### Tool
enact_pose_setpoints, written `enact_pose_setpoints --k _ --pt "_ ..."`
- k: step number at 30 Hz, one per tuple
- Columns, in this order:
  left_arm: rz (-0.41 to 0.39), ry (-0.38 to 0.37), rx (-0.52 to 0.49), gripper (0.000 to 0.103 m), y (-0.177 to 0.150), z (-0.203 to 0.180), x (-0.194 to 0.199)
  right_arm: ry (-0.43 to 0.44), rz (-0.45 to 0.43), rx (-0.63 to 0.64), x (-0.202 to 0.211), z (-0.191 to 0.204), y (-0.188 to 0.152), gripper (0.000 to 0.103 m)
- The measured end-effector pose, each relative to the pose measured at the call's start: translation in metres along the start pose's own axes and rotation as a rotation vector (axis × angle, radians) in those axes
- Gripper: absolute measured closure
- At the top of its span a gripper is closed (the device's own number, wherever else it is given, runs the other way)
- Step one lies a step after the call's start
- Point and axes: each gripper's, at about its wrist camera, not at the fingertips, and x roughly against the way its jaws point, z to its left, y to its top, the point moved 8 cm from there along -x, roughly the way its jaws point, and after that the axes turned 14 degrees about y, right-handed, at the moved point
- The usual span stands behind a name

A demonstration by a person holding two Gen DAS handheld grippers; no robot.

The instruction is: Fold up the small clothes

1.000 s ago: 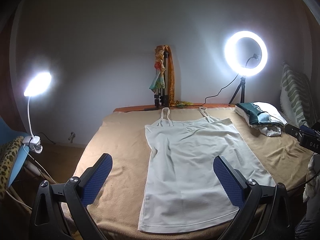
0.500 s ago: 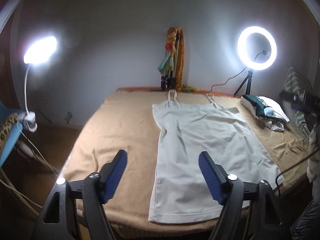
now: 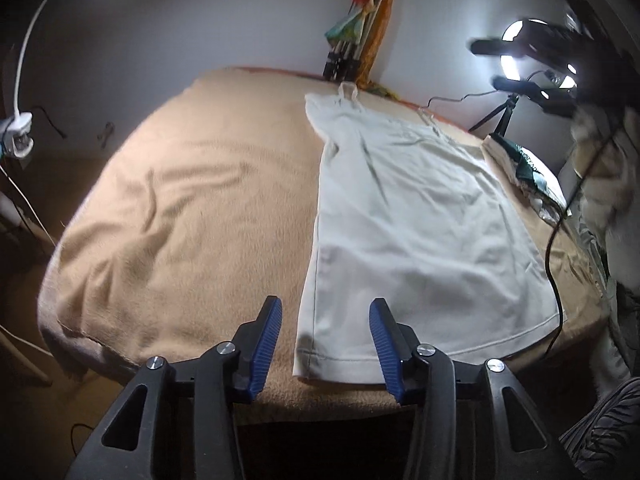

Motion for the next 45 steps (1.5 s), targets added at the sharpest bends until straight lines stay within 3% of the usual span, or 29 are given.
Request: enact_pose_setpoints --k 8,12,19,21,30,36,37,39,45 --pt "0.072 -0.027 0.003 0.071 -0.01 -0.001 -0.019 0.047 0.171 -0.037 -0.112 0.002 0.005 0.044" --pt "0.056 -0.014 -0.028 0.075 -0.011 -0.002 -0.02 0.045 0.227 -0.069 -0.16 0.0 0.003 0.046" --pt "0.058 -0.052 -0.009 0.099 -0.011 0.002 -0.02 0.013 0.32 -0.043 -0.216 0.002 -0.008 0.055" --pt "0.072 -0.088 0.016 0.1 -0.01 0.002 -0.02 -0.011 0.343 -0.03 -0.229 0.001 -0.009 0.058" --pt "0.049 -0.13 0.037 0.103 -0.005 -0.001 -0.008 -0.136 0.395 0.031 -0.263 -0.011 -0.008 0.067" --pt "0.029 -0.135 0.037 0.103 0.001 0.0 -0.003 -0.19 0.433 0.096 -0.279 -0.013 -0.01 0.087" --pt "0.023 -0.135 0.034 0.103 0.002 0.0 -0.002 -0.187 0.433 0.1 -0.279 -0.013 -0.009 0.095" --pt "0.007 -0.133 0.024 0.103 0.003 -0.002 0.001 -0.168 0.428 0.08 -0.277 -0.017 -0.007 0.098" --pt "-0.025 -0.137 -0.008 0.103 0.009 -0.012 0.01 -0.09 0.362 -0.003 -0.26 -0.028 0.003 0.1"
